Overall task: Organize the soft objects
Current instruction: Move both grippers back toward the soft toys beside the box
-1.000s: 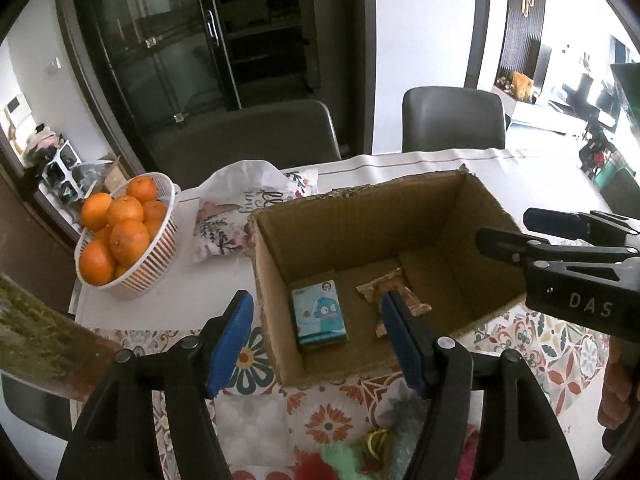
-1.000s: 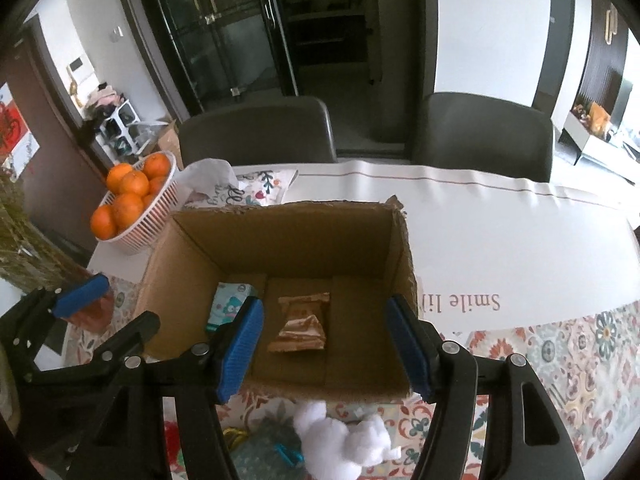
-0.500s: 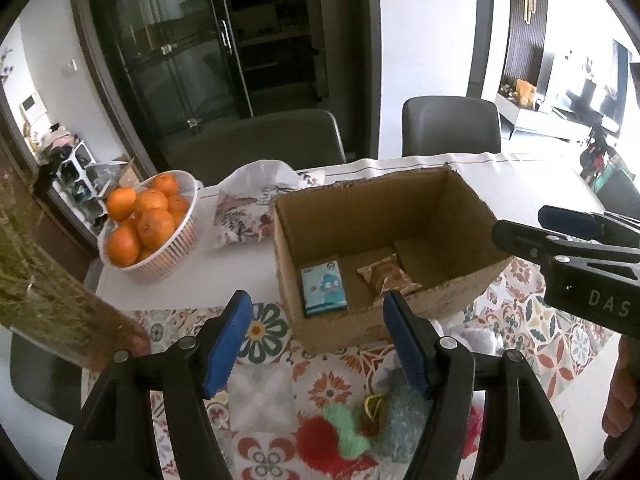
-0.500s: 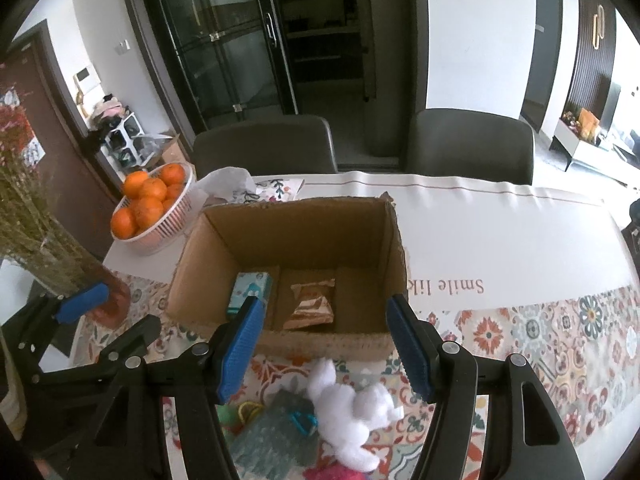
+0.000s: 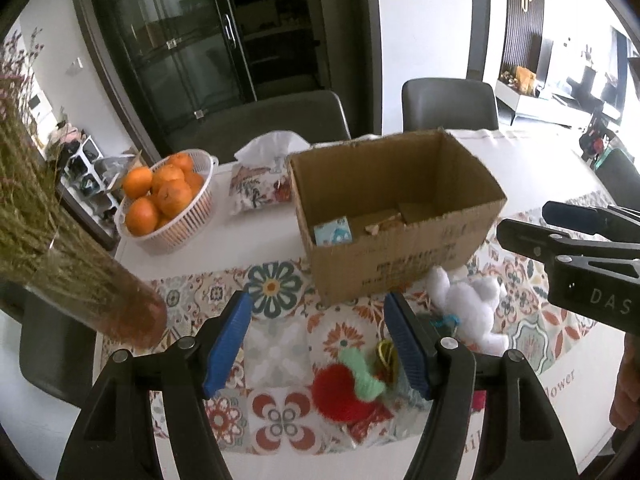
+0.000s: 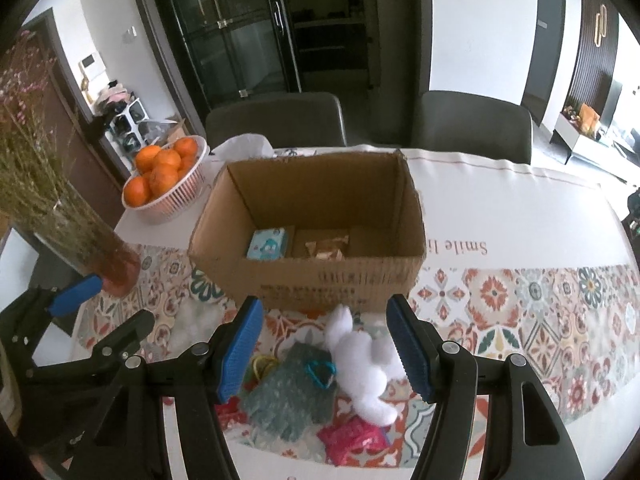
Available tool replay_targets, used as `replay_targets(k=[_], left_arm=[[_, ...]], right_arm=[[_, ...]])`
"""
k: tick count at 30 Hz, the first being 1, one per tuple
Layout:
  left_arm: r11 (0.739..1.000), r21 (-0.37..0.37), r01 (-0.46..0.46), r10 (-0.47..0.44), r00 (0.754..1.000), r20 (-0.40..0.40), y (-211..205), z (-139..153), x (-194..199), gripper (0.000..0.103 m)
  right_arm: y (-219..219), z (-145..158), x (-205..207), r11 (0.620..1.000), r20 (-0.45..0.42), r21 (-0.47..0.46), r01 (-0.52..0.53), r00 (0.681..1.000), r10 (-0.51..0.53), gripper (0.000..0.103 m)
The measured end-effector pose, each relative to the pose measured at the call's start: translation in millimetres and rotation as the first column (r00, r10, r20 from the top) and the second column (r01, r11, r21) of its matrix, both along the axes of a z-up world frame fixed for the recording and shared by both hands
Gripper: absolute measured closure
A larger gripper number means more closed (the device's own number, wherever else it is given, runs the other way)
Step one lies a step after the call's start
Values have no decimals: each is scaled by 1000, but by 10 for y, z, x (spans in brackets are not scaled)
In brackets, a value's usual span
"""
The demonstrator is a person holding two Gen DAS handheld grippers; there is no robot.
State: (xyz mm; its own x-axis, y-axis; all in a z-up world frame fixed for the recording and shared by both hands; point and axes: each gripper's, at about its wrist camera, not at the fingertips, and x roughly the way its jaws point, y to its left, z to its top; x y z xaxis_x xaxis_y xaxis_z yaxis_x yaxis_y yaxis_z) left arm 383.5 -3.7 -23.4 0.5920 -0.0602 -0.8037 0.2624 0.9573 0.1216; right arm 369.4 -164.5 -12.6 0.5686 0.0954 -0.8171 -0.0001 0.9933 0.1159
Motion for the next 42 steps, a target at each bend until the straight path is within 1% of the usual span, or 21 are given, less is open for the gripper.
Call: replay_targets(k=[3, 7, 11, 13, 15, 18, 24, 28, 33, 38, 42], left_arm=[[1000, -1, 5, -5, 1000, -15, 21, -31, -103, 34], [1000, 24, 16, -16, 1000, -26, 23, -63, -187, 34], [1000, 25, 17, -15, 999, -52, 61, -101, -209, 34], [1000, 13, 14, -13, 997, -76, 88, -135, -209, 34], [1000, 8, 14, -13, 995, -94, 104, -183, -210, 34], [1000, 21, 13, -11, 993, -115, 117, -268, -214, 34], [999, 33, 30, -24, 985, -168, 176, -455, -198, 34], [998, 24, 63, -57, 979, -196, 226, -584, -206, 34], [994, 3, 110, -106, 969, -224, 268, -732, -220, 34], [986, 9, 166, -159, 955, -252, 274, -876, -240, 34], [975, 21, 223, -210, 943, -259, 283, -992, -245, 34]], right_arm=[[-3, -61, -83, 1000, -22, -2, 3, 1000, -3, 38], [10, -151, -161, 1000, -57, 10, 11, 998, -10, 38], [34, -265, -191, 999, -96, 50, 5, 995, -1, 38], [44, -337, -191, 998, -120, 70, 7, 993, 2, 38], [47, -418, -185, 996, -143, 88, 12, 990, 1, 38], [70, -531, -178, 994, -178, 109, 18, 984, 2, 38], [159, -747, -164, 992, -238, 129, 15, 971, 16, 38], [239, -900, -137, 990, -275, 139, 7, 961, 32, 38], [350, -1017, -121, 989, -291, 149, -19, 955, 62, 38], [424, -1138, -85, 987, -296, 160, -28, 952, 75, 38], [511, -1243, -82, 989, -291, 142, -48, 953, 88, 38]])
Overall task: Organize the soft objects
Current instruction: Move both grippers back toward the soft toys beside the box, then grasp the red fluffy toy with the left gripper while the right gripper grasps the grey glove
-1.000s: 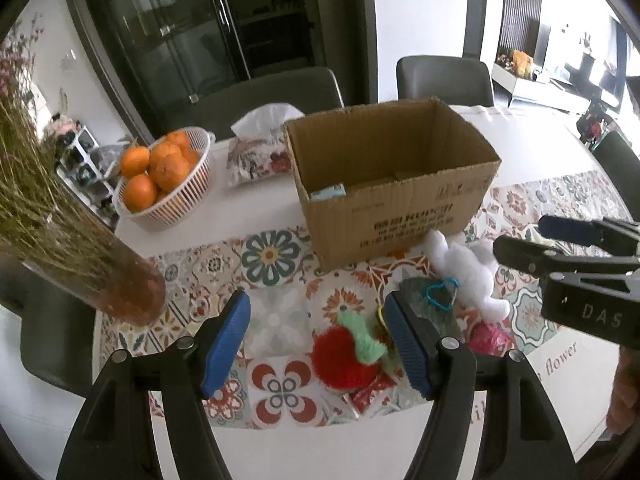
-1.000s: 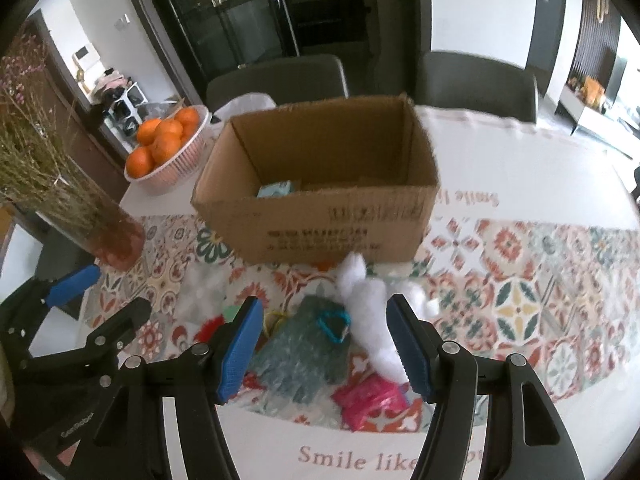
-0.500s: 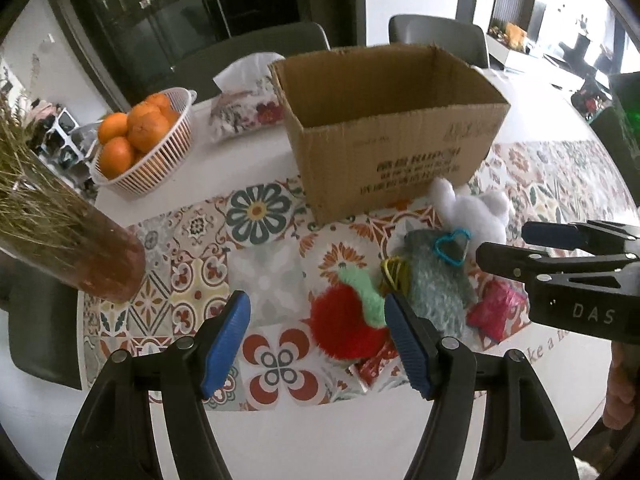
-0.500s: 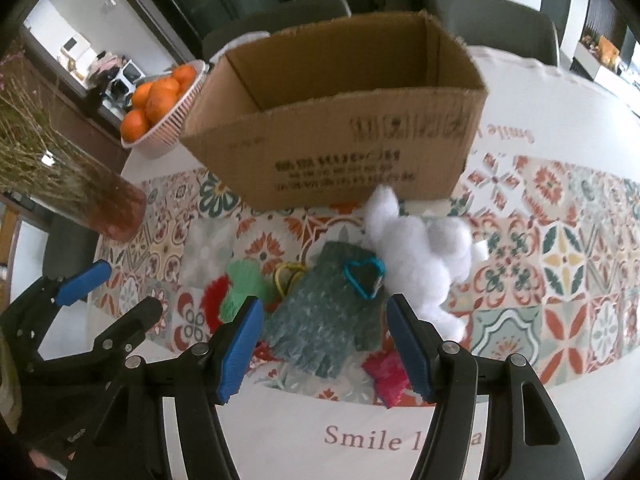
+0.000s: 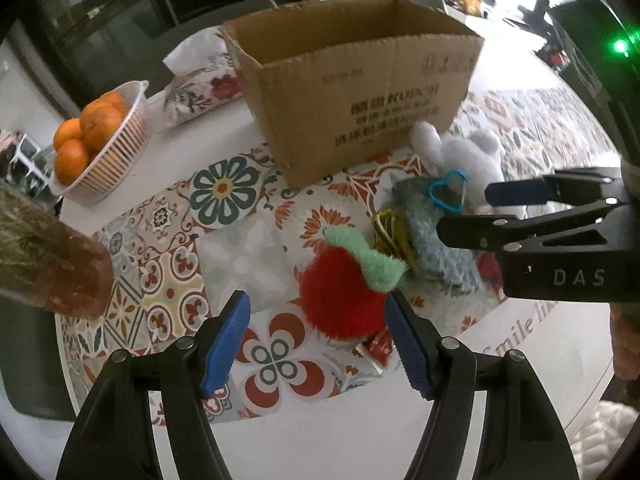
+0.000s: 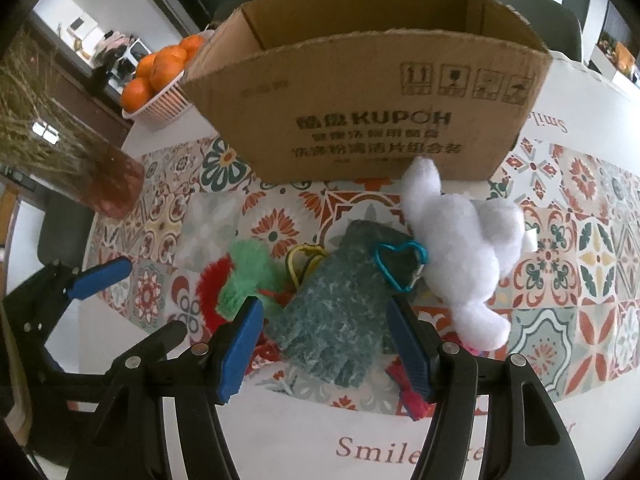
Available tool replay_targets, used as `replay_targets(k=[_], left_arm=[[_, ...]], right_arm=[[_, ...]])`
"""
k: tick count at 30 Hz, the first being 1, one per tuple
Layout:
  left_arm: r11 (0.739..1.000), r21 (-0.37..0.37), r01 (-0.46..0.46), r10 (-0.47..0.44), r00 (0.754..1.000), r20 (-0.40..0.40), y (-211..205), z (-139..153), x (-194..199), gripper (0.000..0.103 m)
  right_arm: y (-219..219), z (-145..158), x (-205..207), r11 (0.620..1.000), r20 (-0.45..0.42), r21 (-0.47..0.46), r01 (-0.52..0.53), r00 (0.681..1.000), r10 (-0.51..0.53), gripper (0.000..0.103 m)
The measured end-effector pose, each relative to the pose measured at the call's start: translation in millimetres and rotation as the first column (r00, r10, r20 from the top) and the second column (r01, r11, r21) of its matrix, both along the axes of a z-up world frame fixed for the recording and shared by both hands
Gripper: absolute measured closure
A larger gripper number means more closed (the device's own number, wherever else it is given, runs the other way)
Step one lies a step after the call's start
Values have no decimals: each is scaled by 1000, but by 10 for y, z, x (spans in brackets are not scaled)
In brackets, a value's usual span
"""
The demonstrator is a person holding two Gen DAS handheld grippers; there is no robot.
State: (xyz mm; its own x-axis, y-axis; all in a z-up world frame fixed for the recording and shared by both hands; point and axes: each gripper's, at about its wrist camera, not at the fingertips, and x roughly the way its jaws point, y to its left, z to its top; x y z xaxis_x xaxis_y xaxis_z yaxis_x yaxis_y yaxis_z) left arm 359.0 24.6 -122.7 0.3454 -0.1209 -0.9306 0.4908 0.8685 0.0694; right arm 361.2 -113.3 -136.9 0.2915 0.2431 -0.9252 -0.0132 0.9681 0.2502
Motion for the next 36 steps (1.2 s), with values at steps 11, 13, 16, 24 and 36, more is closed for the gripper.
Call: replay_targets(k=[11, 13, 16, 24, 36], left_arm=[[989, -11, 148, -149, 988, -47, -8, -323, -1, 34], [987, -19, 158, -159, 986, -51, -6, -370, 23, 33], [985, -31, 172, -174, 984, -47, -5, -419, 61, 33], [976, -68, 206, -210, 976, -55, -80, -538, 125, 33], [974, -106, 199, -207, 975, -76, -209, -669, 212, 33]], right_arm=[[136, -218, 41, 1000, 21, -18, 15, 1000, -15, 38], [140, -269, 65, 999, 12, -28, 19, 1000, -19, 38], [142, -334, 90, 999, 11, -48, 23, 1000, -23, 38], [103, -515, 118, 1000, -34, -22, 21, 999, -21, 38], [-35, -579, 52, 998, -33, 50, 29, 999, -27, 57]])
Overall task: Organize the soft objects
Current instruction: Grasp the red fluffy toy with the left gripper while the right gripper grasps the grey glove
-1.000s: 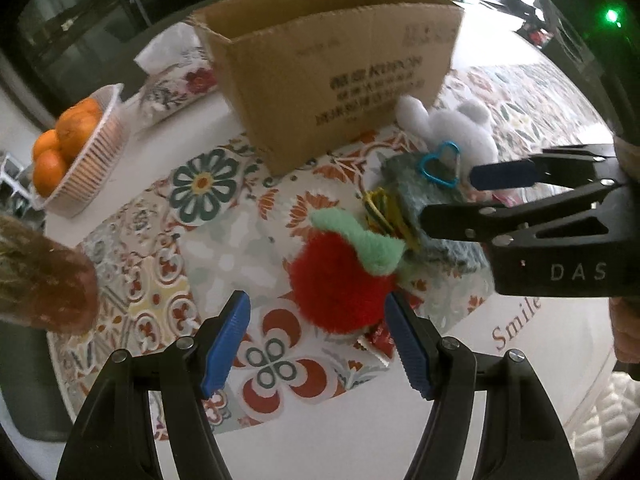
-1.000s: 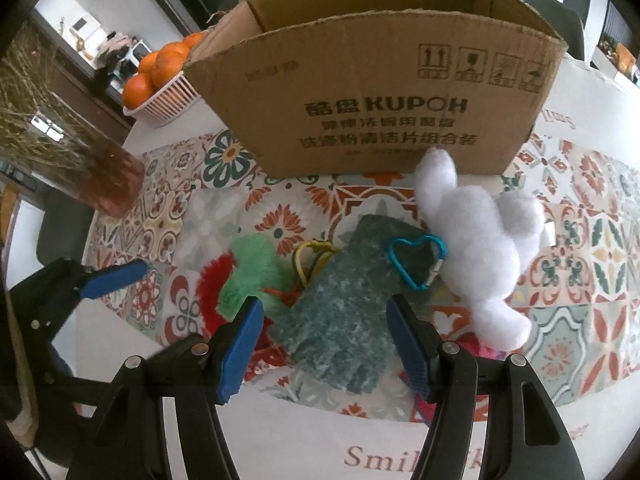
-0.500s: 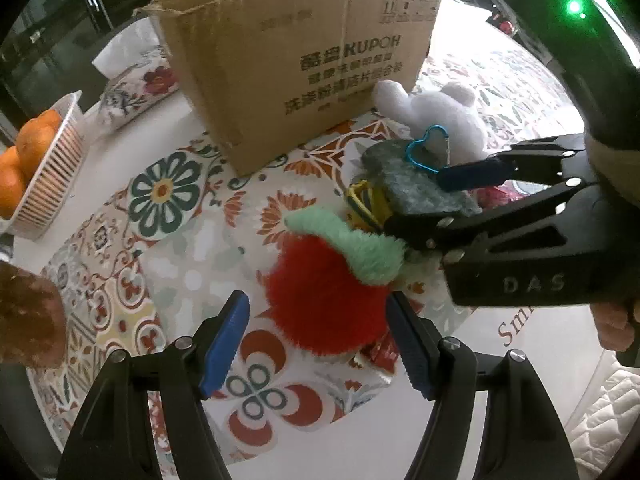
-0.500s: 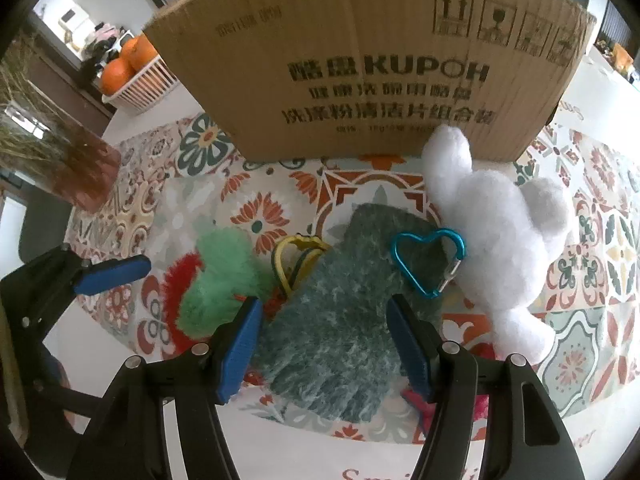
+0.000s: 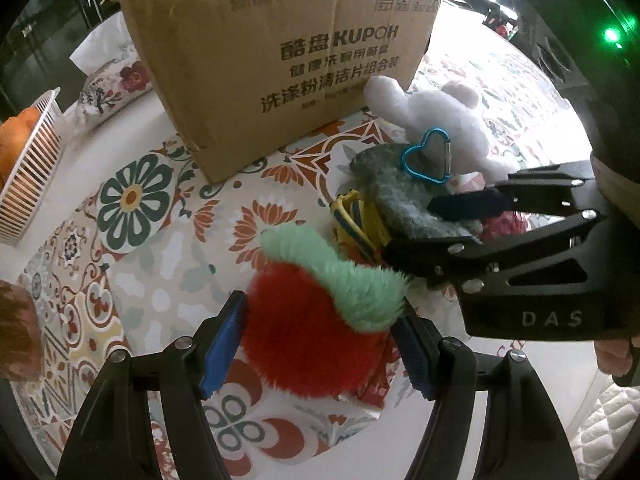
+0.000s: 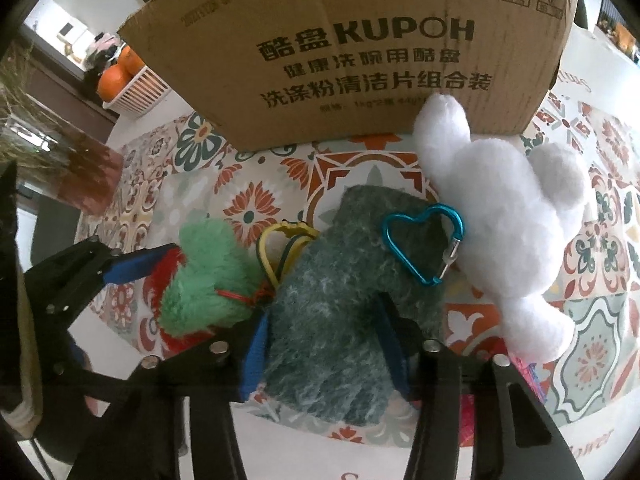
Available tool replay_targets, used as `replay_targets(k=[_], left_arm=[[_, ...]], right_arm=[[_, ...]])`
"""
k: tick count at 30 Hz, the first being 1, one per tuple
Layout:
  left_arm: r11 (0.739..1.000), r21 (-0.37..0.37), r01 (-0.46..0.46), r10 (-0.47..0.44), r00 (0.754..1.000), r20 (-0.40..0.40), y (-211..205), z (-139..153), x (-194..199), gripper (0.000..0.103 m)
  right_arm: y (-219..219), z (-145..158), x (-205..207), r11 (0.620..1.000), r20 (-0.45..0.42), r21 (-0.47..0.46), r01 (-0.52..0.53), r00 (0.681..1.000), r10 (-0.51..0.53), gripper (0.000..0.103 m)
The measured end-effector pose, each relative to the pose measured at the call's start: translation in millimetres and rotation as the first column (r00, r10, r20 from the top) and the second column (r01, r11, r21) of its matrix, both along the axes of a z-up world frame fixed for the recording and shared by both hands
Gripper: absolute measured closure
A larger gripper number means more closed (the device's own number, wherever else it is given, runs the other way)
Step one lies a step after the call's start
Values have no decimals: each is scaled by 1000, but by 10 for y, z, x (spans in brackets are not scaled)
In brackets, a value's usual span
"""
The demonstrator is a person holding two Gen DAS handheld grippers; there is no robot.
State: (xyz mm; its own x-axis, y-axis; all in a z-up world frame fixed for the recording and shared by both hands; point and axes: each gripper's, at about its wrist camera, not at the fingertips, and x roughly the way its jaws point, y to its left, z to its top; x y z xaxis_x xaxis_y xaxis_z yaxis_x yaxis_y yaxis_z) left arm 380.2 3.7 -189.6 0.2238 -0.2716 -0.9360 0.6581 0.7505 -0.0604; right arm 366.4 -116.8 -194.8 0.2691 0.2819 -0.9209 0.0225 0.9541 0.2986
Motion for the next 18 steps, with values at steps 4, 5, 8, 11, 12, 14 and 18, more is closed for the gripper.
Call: replay_targets(k=[4, 5, 8, 11, 12, 14, 18], left_arm=[[1000, -12, -19, 19, 1000, -5, -17, -25, 33, 36], [1000, -17, -24, 24, 1000, -4, -16, -24, 36, 41], [998, -39, -42, 42, 999, -8, -11, -22, 39, 56], [997, -50, -62, 62, 998, -4, -34, -4, 27, 65], [996, -53, -71, 72, 997, 2, -36, 7, 19, 66], [995, -56, -88, 89, 996, 8, -41, 39, 8, 72], [990, -39, -139, 139, 990, 15, -36, 105, -28, 79]], right_arm=[[-35, 37, -37, 1000, 17, 23, 8, 1000, -8, 67], [-40, 53, -51, 1000, 22, 22, 6, 1000, -6, 67], [-42, 73, -78, 1000, 30, 16, 6, 1000, -7, 70], [-75, 88, -110, 1000, 33, 16, 10, 999, -10, 71], [-91, 100, -125, 1000, 35, 19, 14, 999, -14, 72], [-113, 114, -139, 1000, 40, 22, 17, 999, -18, 72], [-158, 166, -168, 999, 59, 28, 24, 998, -26, 74]])
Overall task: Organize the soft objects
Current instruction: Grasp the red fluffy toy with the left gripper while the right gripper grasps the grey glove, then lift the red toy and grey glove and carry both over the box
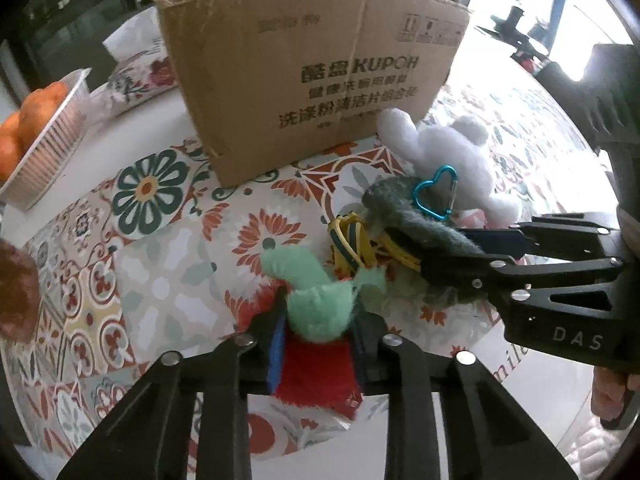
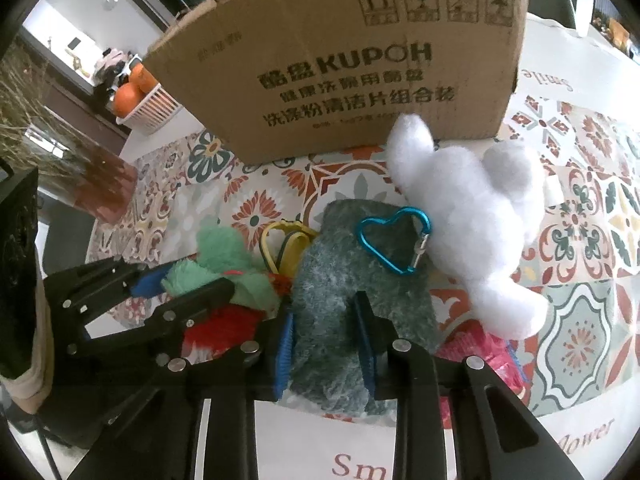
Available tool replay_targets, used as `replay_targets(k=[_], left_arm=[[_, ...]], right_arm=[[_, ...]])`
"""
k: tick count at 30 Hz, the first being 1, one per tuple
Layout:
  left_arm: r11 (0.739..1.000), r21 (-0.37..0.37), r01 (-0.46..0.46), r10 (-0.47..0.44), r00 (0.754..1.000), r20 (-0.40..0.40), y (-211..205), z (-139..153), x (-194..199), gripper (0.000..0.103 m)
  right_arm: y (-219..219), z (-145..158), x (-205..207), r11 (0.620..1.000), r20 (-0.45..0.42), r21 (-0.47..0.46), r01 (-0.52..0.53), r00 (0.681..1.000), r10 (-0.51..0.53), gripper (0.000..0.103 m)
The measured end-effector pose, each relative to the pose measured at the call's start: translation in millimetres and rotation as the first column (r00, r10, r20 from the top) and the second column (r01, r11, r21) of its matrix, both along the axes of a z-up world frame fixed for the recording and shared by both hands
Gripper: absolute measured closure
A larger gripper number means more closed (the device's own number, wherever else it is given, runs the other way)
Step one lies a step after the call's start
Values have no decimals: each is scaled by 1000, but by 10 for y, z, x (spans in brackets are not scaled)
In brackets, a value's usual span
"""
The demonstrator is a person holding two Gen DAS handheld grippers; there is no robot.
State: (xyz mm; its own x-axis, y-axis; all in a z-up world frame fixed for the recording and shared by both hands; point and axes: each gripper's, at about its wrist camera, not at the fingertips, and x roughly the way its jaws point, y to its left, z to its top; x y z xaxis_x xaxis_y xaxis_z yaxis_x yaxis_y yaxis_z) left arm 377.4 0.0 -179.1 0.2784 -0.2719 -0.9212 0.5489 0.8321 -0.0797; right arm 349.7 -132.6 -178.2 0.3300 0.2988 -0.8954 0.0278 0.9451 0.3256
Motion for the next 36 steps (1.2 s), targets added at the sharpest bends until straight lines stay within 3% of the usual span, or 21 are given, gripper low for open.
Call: replay_targets(k=[12, 36], left_arm=[[993, -54, -108, 110, 993, 35, 34, 283, -178, 86], [977, -178, -121, 157, 966, 207, -33, 1237, -370, 87]], right_arm=[[-109, 263, -174, 998, 63, 58, 10, 998, -14, 79], [-270, 1119, -348, 989, 283, 144, 34, 956, -74, 80]])
